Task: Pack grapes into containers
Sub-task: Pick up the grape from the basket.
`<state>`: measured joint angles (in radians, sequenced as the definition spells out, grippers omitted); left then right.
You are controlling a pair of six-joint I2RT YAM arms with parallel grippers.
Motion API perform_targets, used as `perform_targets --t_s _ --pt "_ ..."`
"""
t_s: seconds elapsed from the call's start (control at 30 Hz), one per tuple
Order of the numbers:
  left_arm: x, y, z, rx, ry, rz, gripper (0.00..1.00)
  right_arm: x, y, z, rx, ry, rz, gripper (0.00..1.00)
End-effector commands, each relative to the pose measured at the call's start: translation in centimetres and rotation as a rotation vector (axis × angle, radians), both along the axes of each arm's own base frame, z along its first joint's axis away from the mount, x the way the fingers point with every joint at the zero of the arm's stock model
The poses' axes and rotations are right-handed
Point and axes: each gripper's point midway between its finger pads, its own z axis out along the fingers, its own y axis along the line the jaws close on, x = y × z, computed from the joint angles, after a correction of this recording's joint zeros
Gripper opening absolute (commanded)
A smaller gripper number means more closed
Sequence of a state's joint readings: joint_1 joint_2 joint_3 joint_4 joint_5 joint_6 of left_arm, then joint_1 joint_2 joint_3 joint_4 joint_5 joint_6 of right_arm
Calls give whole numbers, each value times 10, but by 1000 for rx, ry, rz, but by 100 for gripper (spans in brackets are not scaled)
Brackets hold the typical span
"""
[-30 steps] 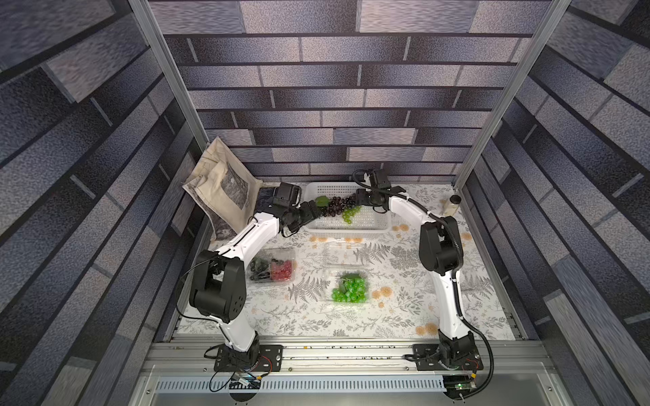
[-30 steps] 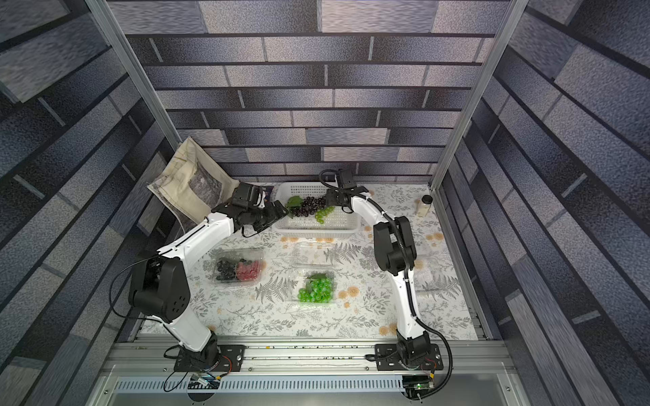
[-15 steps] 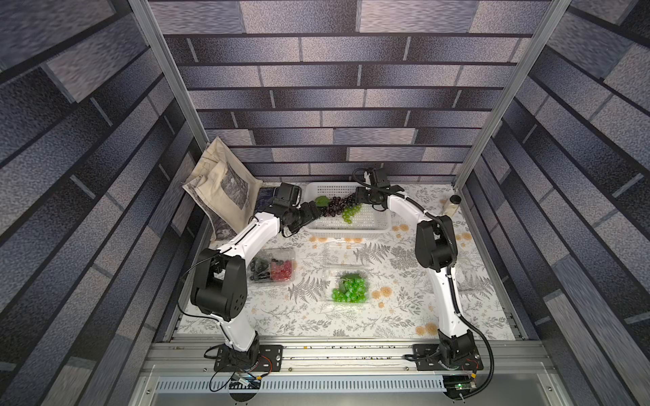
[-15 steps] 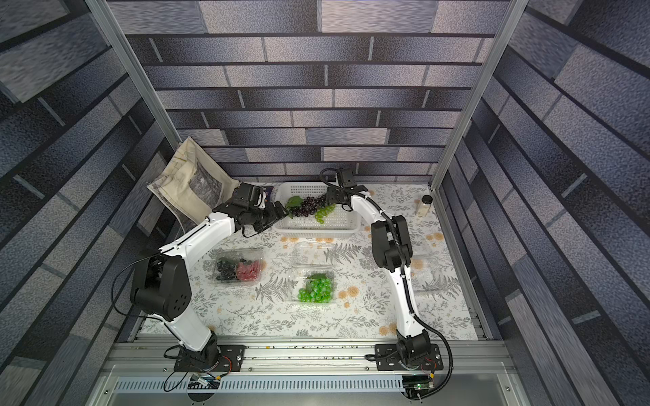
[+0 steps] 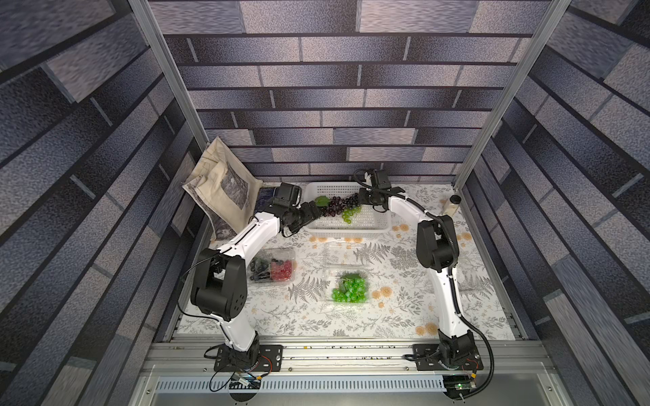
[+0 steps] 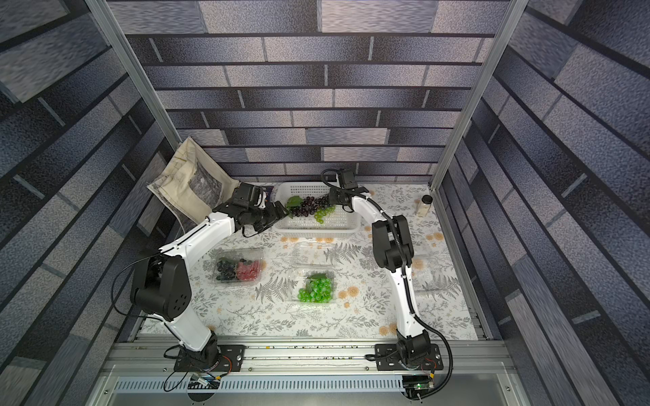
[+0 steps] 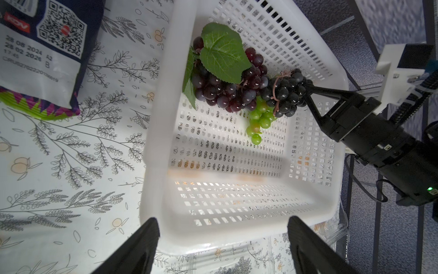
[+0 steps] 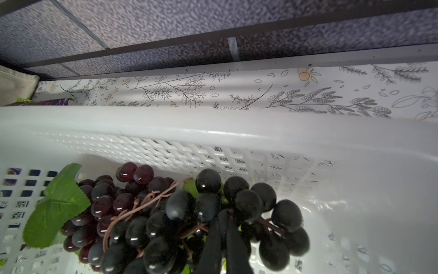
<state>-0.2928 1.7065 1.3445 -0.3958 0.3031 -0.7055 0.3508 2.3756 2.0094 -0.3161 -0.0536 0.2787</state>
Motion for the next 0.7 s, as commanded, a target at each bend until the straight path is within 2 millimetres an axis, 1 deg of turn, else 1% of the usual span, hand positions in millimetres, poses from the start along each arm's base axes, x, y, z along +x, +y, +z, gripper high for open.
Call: perform_targets --t_s 0.0,0.03,0.27,0.4,0.43,0.47,0.5,0.67 --pt "3 -1 18 -17 -55 -13 87 -5 -6 28 7 -45 1 0" --pt "3 -1 18 -19 -56 -14 87 -8 -6 32 10 -50 5 0" --pt "-2 -3 25 -33 -73 -18 87 -32 -8 78 60 -100 31 0" --pt "-6 -3 29 -39 -86 -16 87 -49 -3 100 123 -100 60 0" --pt "-8 -4 29 -39 -88 -19 87 -53 -2 103 135 -96 65 0" --pt "-9 -4 31 -41 -90 -18 87 -58 -1 111 154 -99 70 0" --pt "-10 -4 32 -43 -95 -17 87 -63 -1 124 175 -113 75 0" --pt "-16 -5 40 -49 -116 -18 87 -86 4 145 210 -119 100 0"
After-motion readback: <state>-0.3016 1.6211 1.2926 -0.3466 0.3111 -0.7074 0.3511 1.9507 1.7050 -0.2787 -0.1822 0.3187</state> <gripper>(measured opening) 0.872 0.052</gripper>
